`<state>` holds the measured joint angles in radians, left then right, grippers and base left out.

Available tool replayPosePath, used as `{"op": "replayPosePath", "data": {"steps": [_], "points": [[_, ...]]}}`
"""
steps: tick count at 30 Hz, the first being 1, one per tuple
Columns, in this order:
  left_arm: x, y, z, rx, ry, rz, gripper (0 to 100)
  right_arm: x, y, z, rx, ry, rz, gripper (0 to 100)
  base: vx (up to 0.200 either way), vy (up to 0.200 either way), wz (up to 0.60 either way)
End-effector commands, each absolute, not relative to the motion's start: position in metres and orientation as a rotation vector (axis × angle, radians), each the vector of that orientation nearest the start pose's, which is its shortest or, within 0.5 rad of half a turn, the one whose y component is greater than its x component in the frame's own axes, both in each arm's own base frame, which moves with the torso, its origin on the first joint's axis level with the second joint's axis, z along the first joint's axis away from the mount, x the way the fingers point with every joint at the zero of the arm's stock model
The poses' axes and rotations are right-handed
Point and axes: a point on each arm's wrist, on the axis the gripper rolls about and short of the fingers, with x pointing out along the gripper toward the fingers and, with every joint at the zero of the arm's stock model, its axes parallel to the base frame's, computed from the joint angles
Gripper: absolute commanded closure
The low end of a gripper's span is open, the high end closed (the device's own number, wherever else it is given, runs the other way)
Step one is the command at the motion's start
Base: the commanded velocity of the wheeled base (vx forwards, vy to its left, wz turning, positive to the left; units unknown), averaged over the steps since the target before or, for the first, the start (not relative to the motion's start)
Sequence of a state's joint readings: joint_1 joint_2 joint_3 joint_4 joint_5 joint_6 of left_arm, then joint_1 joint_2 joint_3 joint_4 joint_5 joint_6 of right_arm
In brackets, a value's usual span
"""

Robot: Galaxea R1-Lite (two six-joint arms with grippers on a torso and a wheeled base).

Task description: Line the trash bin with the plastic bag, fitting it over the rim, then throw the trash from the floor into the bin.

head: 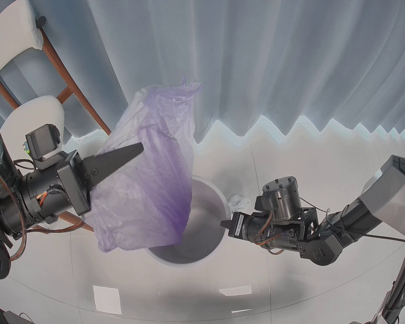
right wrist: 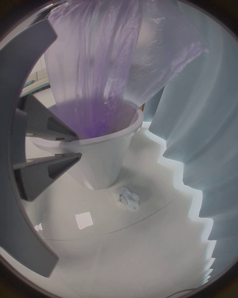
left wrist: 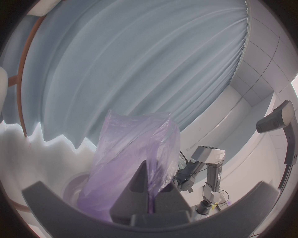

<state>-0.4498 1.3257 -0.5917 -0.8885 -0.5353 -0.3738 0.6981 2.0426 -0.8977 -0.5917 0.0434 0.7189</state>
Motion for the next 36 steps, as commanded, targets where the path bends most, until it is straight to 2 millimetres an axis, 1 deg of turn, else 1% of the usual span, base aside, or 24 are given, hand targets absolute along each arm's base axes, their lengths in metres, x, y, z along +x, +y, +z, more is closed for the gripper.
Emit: {"op": "replayPosePath", "data": {"steps": [1, 3, 5, 10, 15, 16, 17, 18, 19, 20, 21, 24, 28, 32, 36], "points": [[0.168, -0.113, 0.238, -0.34, 0.063, -1.065, 100, 0.266, 0.224, 0.07, 0.479, 0.78, 0.483, 100, 0.0, 0.0, 0.0], [0.165, -0.12, 0.235, -0.343, 0.075, -1.066, 100, 0.261, 0.22, 0.057, 0.481, 0.793, 0.475, 100, 0.0, 0.0, 0.0], [0.165, -0.121, 0.234, -0.344, 0.078, -1.058, 100, 0.259, 0.22, 0.049, 0.499, 0.805, 0.467, 100, 0.0, 0.0, 0.0], [0.165, -0.121, 0.233, -0.344, 0.081, -1.057, 100, 0.253, 0.215, 0.035, 0.521, 0.802, 0.463, 100, 0.0, 0.0, 0.0], [0.165, -0.122, 0.233, -0.343, 0.083, -1.06, 100, 0.256, 0.218, 0.026, 0.583, 0.8, 0.452, 100, 0.0, 0.0, 0.0], [0.165, -0.122, 0.233, -0.343, 0.084, -1.06, 100, 0.256, 0.219, 0.021, 0.6, 0.807, 0.445, 100, 0.0, 0.0, 0.0], [0.165, -0.122, 0.233, -0.343, 0.084, -1.06, 100, 0.256, 0.219, 0.021, 0.6, 0.807, 0.445, 100, 0.0, 0.0, 0.0], [0.165, -0.123, 0.233, -0.343, 0.085, -1.063, 100, 0.256, 0.219, 0.012, 0.595, 0.822, 0.437, 100, 0.0, 0.0, 0.0], [0.165, -0.123, 0.233, -0.343, 0.085, -1.063, 100, 0.256, 0.219, 0.012, 0.595, 0.822, 0.437, 100, 0.0, 0.0, 0.0], [0.165, -0.123, 0.233, -0.341, 0.084, -1.063, 100, 0.255, 0.218, 0.005, 0.591, 0.831, 0.431, 100, 0.0, 0.0, 0.0], [0.165, -0.123, 0.232, -0.341, 0.085, -1.063, 100, 0.255, 0.218, 0.004, 0.597, 0.828, 0.432, 0, 0.0, 0.0, 0.0], [0.165, -0.123, 0.232, -0.341, 0.085, -1.063, 100, 0.255, 0.218, 0.004, 0.607, 0.813, 0.442, 0, 0.0, 0.0, 0.0], [0.164, -0.122, 0.231, -0.337, 0.086, -1.062, 100, 0.251, 0.218, 0.012, 0.627, 0.778, 0.469, 0, 0.0, 0.0, 0.0], [0.163, -0.122, 0.232, -0.333, 0.081, -1.063, 100, 0.244, 0.211, 0.03, 0.659, 0.747, 0.479, 0, 0.0, 0.0, 0.0], [0.16, -0.123, 0.232, -0.333, 0.082, -1.08, 100, 0.231, 0.2, 0.044, 0.687, 0.745, 0.475, 0, 0.0, 0.0, 0.0]]}}
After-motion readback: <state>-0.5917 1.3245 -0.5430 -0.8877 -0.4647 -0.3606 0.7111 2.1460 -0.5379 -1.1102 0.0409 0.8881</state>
